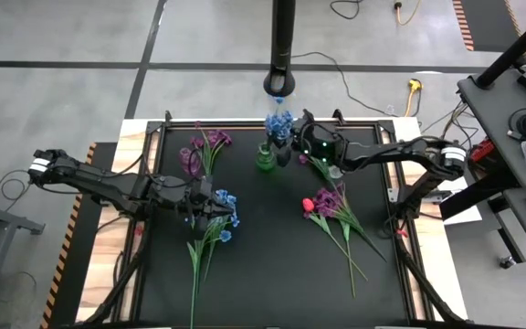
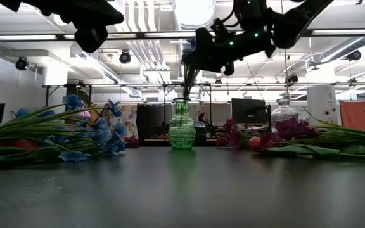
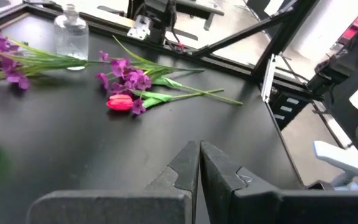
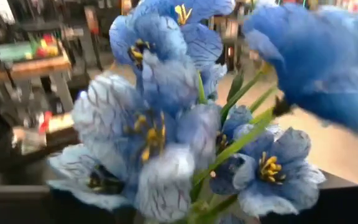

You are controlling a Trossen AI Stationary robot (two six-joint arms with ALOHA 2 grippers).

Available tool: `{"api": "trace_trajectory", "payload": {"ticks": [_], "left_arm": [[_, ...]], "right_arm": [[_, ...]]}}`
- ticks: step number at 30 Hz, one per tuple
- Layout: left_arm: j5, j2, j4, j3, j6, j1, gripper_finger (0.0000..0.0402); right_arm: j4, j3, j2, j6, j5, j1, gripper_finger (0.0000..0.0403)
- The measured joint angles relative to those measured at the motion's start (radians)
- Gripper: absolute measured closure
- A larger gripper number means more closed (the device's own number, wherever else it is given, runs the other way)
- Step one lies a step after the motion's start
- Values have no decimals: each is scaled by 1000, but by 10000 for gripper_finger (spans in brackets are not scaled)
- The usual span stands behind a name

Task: Sort flowers into vase by color
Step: Put the middle right blue flowers into the green vase, then put the middle left red tulip into the transparent vase

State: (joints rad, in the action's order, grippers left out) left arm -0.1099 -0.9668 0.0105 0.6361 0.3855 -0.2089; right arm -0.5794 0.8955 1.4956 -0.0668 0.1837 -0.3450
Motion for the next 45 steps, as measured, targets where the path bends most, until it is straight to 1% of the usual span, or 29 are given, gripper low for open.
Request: {"api": "trace_trajectory", "payload": {"ticks": [4, 7, 12, 14, 18, 22, 26, 31, 34, 39, 41, 45], "left_arm": [[-4, -14, -6, -1, 32, 0, 402], [-4, -49, -1, -3, 66, 0, 402], [-4, -119, 12, 6, 126, 0, 402], [-4, -139, 27, 20, 156, 0, 402], [-2, -159, 107, 57, 215, -7, 402], [-1, -159, 162, 89, 257, -18, 402], [-5, -149, 270, 125, 322, -36, 402], [-13, -149, 474, 182, 392, -57, 402], [-32, -150, 552, 206, 433, -66, 402], [-45, -150, 565, 221, 438, -91, 402], [-74, -150, 560, 221, 446, -111, 402], [-154, -150, 561, 221, 488, -180, 402]], "right_arm": [[179, 17, -67, -37, -1, 0, 124], [315, 35, -106, -50, -3, 0, 107], [462, 70, -157, -50, -10, 5, 87], [515, 84, -171, -49, -10, 7, 81], [602, 108, -200, -48, -10, 7, 74], [707, 133, -222, -54, -10, 7, 74], [840, 170, -242, -87, -9, 19, 76], [1041, 234, -251, -158, -9, 58, 74], [1175, 277, -251, -213, -8, 92, 74], [1379, 326, -251, -332, -9, 159, 74], [1456, 334, -251, -366, -16, 194, 74], [1580, 328, -251, -436, -86, 274, 74]]}}
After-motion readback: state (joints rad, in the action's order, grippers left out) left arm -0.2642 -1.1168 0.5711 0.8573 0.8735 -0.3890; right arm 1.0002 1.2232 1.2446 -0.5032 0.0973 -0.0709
